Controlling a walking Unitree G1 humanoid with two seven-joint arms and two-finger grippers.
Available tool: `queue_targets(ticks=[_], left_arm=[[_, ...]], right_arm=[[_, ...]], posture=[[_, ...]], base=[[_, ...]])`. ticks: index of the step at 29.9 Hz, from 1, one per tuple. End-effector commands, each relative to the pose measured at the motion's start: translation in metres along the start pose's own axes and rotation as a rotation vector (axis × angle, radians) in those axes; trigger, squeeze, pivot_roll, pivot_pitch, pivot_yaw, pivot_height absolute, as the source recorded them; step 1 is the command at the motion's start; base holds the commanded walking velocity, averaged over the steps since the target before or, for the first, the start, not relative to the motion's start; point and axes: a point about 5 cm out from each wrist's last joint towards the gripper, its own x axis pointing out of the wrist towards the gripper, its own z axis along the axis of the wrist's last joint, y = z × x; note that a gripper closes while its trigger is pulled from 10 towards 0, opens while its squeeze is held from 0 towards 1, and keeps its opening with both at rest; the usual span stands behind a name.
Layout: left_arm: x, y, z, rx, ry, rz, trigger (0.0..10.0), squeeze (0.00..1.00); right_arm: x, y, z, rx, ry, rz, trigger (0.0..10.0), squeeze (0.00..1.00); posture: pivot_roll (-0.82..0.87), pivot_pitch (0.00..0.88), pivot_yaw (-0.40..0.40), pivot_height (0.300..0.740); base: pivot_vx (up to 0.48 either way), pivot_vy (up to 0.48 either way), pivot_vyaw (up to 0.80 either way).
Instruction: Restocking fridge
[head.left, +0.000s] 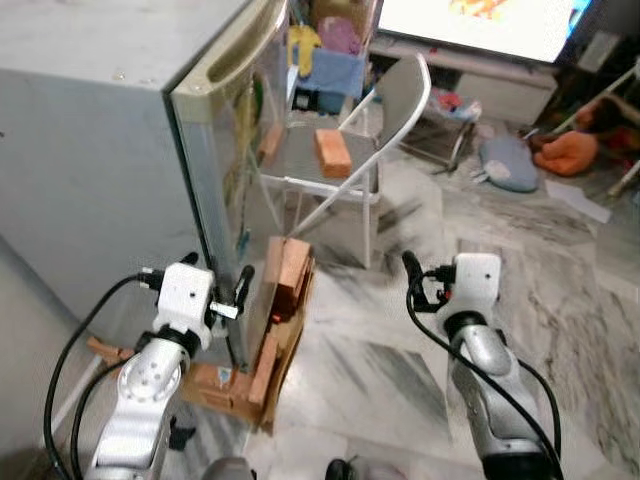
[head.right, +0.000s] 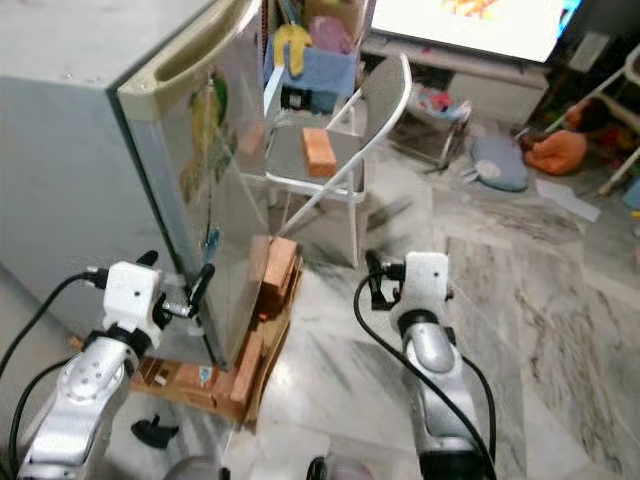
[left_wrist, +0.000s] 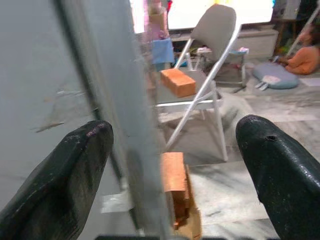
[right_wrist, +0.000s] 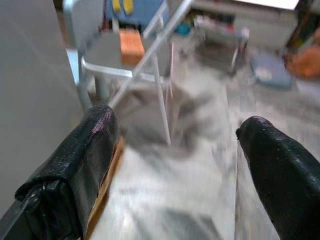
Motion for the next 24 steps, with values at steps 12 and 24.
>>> queue_targets(ticks=[12,24], left_arm=[[0.031,0.005,0.014,0.017,-0.036,0.003,10.0,0.0],[0.032,0.018,0.016,0.02,-0.067,0.113,10.0,0.0]], right_arm=[[-0.008,-0.002,0.002,0.034,0.041,0.037,10.0,0.0],[-0.018,0.011,0.007,-0.033,0.028,0.219,10.0,0.0]], posture=[[0.07,0.021,-0.05,0.74],[0.05,0.028,-0.058,0.74]], base=[[0.0,0.0,-0.35],[0.0,0.0,0.0]])
